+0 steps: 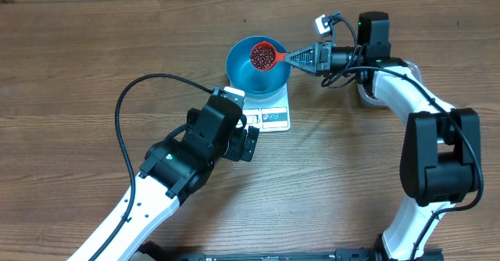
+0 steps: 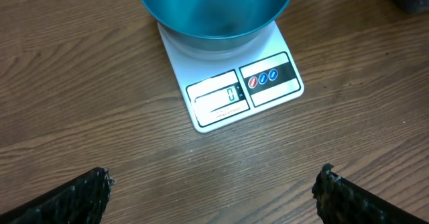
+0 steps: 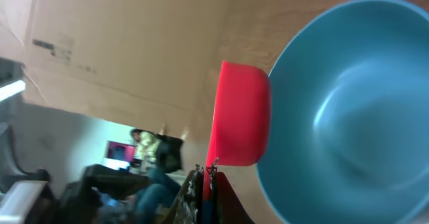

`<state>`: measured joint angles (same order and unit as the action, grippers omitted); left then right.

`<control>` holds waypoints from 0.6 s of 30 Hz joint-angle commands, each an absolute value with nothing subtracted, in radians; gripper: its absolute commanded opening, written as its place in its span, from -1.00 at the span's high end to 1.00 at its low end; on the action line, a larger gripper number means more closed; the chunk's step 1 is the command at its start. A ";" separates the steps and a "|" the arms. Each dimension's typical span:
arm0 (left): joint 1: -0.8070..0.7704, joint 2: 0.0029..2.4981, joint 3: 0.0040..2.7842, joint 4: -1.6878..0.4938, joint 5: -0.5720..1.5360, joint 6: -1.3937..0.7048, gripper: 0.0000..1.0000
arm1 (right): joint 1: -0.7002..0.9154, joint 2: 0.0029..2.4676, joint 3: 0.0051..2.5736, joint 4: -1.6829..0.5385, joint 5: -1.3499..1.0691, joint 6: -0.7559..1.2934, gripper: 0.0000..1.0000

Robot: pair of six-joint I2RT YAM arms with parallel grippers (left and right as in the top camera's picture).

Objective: Scoop item into bowl and weigh 150g on scale
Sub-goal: 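Tilt the red scoop to pour beans into the blue bowl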

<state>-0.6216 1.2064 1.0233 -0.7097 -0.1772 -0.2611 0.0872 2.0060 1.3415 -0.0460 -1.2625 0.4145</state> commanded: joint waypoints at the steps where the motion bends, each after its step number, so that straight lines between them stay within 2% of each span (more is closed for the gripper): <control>1: -0.625 1.206 1.021 -0.706 -0.191 -0.277 -0.99 | 0.096 2.007 1.349 -0.038 -1.161 0.300 0.92; 4: -0.625 1.206 1.021 -0.706 -0.191 -0.277 -0.99 | 0.096 2.007 1.349 -0.038 -1.099 0.269 0.92; 18: -0.625 1.206 1.021 -0.706 -0.191 -0.277 -0.99 | 0.096 2.007 1.348 -0.038 -1.099 -0.149 0.92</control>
